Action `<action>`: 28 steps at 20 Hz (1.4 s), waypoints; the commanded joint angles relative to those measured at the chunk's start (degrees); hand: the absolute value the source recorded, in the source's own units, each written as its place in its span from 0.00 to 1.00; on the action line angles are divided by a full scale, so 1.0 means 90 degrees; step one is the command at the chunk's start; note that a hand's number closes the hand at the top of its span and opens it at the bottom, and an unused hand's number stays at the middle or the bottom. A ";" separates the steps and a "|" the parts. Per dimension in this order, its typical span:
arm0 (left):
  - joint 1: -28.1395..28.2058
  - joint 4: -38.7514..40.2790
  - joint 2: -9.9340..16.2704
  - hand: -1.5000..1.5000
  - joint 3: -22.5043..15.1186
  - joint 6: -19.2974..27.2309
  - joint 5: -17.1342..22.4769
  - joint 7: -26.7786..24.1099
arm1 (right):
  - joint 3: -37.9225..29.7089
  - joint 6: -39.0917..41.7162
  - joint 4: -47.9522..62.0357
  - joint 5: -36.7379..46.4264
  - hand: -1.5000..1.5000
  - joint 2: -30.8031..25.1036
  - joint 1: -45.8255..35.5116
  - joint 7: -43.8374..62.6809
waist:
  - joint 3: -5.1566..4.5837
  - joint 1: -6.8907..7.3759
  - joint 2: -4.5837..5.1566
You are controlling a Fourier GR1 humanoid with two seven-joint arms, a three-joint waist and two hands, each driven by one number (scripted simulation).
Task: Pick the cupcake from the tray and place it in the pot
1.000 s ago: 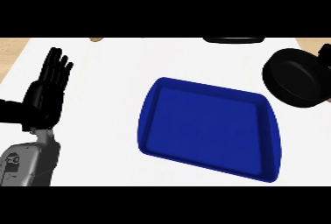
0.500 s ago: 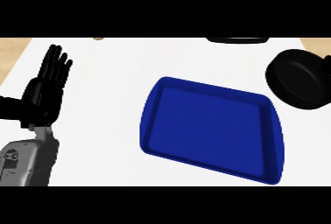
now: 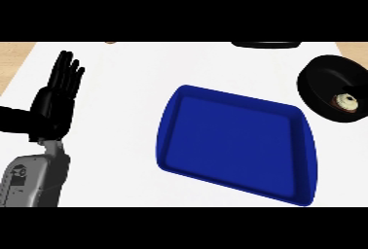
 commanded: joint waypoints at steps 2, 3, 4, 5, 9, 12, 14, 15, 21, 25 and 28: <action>-0.0127 0.0031 -0.0108 0.50 -0.0057 0.0078 -0.0020 0.0084 | -0.0315 -0.0487 0.0092 -0.0453 0.00 0.0289 -0.0191 -0.0913 | -0.0002 -0.0019 -0.0011; -0.0057 0.0186 0.0153 0.50 0.0236 -0.0160 0.0166 -0.0099 | -0.0488 -0.0281 0.0046 -0.0698 0.00 0.0243 -0.0281 -0.1051 | -0.0005 -0.0031 -0.0015; 0.0269 -0.0203 -0.0083 0.50 -0.0127 0.0032 -0.0126 -0.0071 | -0.0680 -0.0323 -0.0001 -0.0899 0.00 0.0166 -0.0268 -0.1126 | -0.0002 -0.0023 -0.0037; 0.0247 -0.0131 -0.0012 0.50 -0.0011 -0.0047 0.0002 -0.0008 | -0.0712 -0.0356 0.0161 -0.0922 0.00 0.0197 -0.0528 -0.0974 | -0.0002 0.0033 -0.0013; 0.0002 -0.0180 -0.0029 0.50 0.0023 0.0156 -0.0060 0.0191 | -0.1397 -0.0072 0.0067 -0.1737 0.00 0.0007 -0.0420 -0.0999 | -0.0006 -0.0108 -0.0057; -0.0090 -0.0205 -0.0206 0.50 -0.0110 0.0277 -0.0112 0.0286 | -0.1741 -0.0166 0.0181 -0.2130 0.00 -0.0103 -0.0467 -0.1259 | -0.0001 -0.0054 -0.0023; 0.0280 -0.0170 0.0045 0.50 0.0076 -0.0022 -0.0016 0.0029 | -0.1833 0.0026 -0.0042 -0.2374 0.00 -0.0232 -0.0356 -0.1198 | -0.0012 -0.0122 -0.0059; 0.0093 -0.0313 0.0186 0.50 0.0217 0.0046 0.0034 0.0263 | -0.2138 0.0159 -0.0036 -0.2662 0.00 -0.0359 -0.0018 -0.1739 | -0.0004 -0.0128 -0.0053; -0.0087 -0.0065 -0.0049 0.50 0.0069 0.0223 -0.0144 0.0131 | -0.2511 0.0545 0.0110 -0.3254 0.00 -0.0852 0.0443 -0.2404 | -0.0005 -0.0141 -0.0039; 0.0242 -0.0218 0.0039 0.50 0.0128 -0.0069 0.0051 0.0064 | -0.2829 0.1016 0.0230 -0.3720 0.00 -0.1088 0.1123 -0.2830 | -0.0006 -0.0147 -0.0052; 0.0302 -0.0324 -0.0146 0.50 -0.0118 0.0115 -0.0221 -0.0008 | -0.2927 0.1384 0.0353 -0.3953 0.00 -0.1490 0.1348 -0.2952 | -0.0005 -0.0135 -0.0055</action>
